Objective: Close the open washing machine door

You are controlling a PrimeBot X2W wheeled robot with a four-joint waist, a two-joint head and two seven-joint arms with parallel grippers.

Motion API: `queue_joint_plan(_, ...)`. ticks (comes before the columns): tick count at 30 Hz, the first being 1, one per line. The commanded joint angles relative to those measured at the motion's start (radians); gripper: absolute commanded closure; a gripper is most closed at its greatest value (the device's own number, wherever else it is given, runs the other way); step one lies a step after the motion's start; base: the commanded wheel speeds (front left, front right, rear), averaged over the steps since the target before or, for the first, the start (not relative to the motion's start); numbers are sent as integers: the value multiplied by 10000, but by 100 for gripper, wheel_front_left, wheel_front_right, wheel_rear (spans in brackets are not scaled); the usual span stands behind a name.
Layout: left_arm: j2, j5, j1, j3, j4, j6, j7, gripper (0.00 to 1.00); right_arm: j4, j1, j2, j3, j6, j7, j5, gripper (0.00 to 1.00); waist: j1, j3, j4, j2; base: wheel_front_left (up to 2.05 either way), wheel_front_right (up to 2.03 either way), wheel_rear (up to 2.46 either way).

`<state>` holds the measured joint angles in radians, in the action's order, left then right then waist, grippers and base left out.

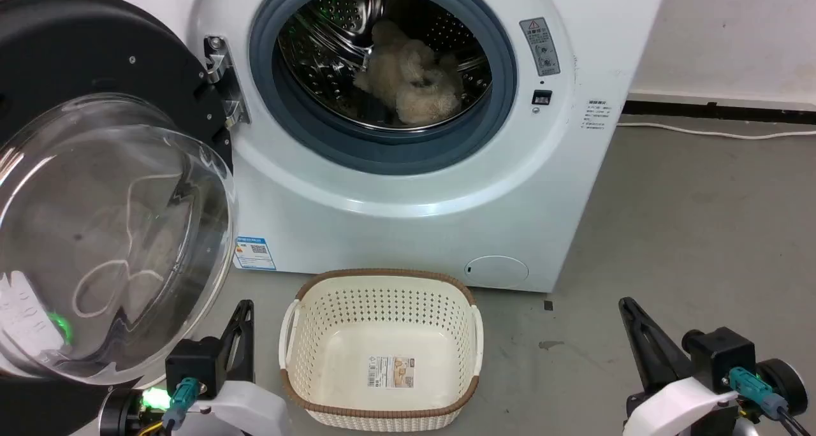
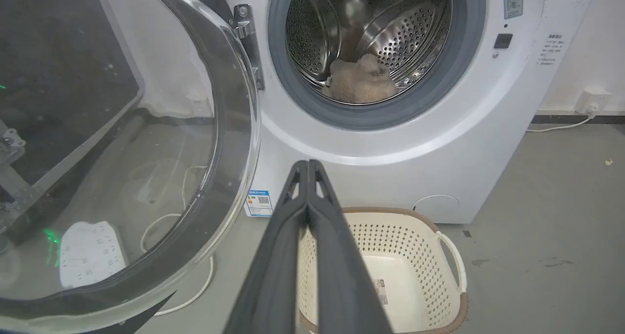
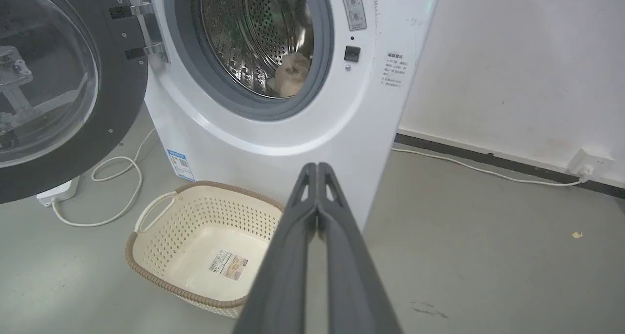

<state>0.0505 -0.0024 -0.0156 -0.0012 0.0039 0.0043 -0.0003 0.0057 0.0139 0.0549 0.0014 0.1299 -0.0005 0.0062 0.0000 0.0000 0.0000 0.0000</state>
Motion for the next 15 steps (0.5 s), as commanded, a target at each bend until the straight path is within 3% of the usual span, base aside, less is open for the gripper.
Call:
queue_joint_plan(1,-3,24,156,12,-39,-43,3,100,-57,-139,-47,-14,8,5,-62,100,0,0,0,0,0,0,0)
queue_joint_plan(15,-3,24,156,12,-39,-43,3,100,-57,-139,-47,-14,8,5,-62,100,0,0,0,0,0,0,0)
